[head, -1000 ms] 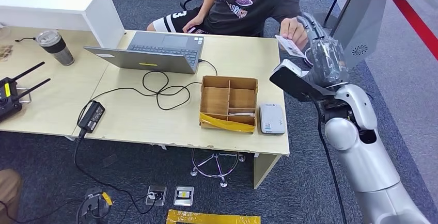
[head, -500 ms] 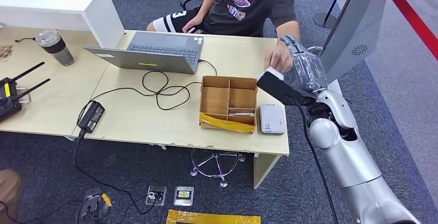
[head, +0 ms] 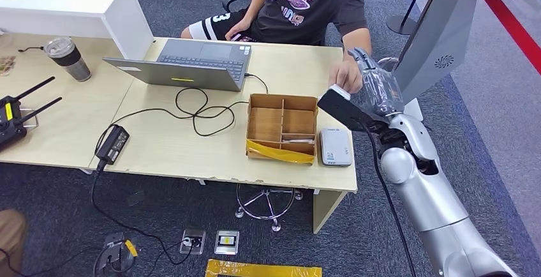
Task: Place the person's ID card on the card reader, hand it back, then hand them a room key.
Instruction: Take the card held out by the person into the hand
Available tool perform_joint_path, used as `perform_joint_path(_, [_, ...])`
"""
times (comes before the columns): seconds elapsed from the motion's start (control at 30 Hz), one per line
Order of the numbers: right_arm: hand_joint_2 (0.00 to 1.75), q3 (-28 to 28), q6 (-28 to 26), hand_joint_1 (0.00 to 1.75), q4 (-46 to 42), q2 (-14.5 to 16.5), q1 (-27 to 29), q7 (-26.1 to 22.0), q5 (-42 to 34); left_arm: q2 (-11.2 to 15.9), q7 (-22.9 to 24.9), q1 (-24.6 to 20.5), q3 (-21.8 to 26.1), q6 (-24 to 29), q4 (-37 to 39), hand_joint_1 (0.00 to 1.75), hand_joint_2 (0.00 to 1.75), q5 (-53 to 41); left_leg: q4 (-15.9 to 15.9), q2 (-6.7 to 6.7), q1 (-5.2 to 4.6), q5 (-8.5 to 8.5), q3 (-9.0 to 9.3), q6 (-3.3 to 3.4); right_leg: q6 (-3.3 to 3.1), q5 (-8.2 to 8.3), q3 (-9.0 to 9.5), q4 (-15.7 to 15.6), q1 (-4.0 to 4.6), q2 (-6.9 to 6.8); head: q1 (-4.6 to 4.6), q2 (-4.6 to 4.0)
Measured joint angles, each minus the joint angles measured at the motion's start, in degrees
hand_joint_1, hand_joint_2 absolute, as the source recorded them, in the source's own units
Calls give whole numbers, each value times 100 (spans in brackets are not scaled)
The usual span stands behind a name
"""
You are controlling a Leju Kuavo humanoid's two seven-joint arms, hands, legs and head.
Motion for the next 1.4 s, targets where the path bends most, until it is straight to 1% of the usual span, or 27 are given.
perform_joint_path(0.63, [175, -19, -146, 2, 0, -7, 64, -2, -43, 0, -2, 0, 0, 0, 1, 0, 0, -28, 0, 2, 0, 0, 2, 0, 0, 0, 0, 0, 0, 7, 0, 0])
perform_joint_path(0.7, [175, -20, -146, 13, 0, -7, 68, -2, -45, 0, -2, 1, 0, 0, 1, 0, 0, -28, 0, 2, 0, 0, 2, 0, 0, 0, 0, 0, 0, 7, 0, 0])
perform_joint_path(0.73, [175, -20, -147, 28, 0, -7, 69, -2, -45, 0, -2, 1, 0, 0, 1, 0, 0, -28, 0, 2, 0, 0, 2, 0, 0, 0, 0, 0, 0, 8, 0, 0])
perform_joint_path(0.77, [175, -20, -152, 50, 0, -7, 71, -2, -45, 0, -2, 1, 0, 0, 1, 0, 0, -28, 0, 2, 0, 0, 2, 0, 0, 0, 0, 0, 0, 8, 0, 0])
perform_joint_path(0.83, [175, -21, -186, 109, -1, -7, 76, -4, -49, 0, -2, 1, 0, 0, 1, 0, 0, -28, 0, 2, 0, 0, 2, 0, 0, 1, 0, 0, 0, 8, 0, 0])
perform_joint_path(0.87, [175, -21, -214, 134, -1, -7, 78, -8, -53, 1, -2, 1, 0, 0, 1, 0, 0, -28, 0, 2, 0, 0, 2, 0, 0, 1, 0, 0, 0, 8, 0, 0])
perform_joint_path(0.9, [175, -22, -246, 152, -2, -7, 80, -13, -58, 1, -2, 2, 0, 0, 1, 0, 0, -28, 0, 2, 0, 0, 2, 0, 0, 1, 0, 0, 0, 8, 0, 0])
perform_joint_path(0.93, [175, -23, -273, 160, -3, -7, 81, -19, -64, 1, -2, 3, 0, 0, 2, 0, 0, -28, 0, 2, 0, 0, 2, 0, 0, 1, 0, 0, 0, 8, 0, 0])
perform_joint_path(1.0, [175, -25, -311, 162, -4, -7, 83, -28, -73, 2, -2, 5, 0, 0, 3, 0, 0, -27, 0, 2, 0, 0, 2, 0, 0, 1, 0, 0, 0, 8, 0, 0])
perform_joint_path(1.4, [175, -37, -360, 162, -11, -7, 88, -39, -80, 2, -2, 16, 0, 0, 3, 0, 0, -26, 1, 3, 0, 0, 4, 0, -3, 3, 1, 0, 0, 9, 0, 0])
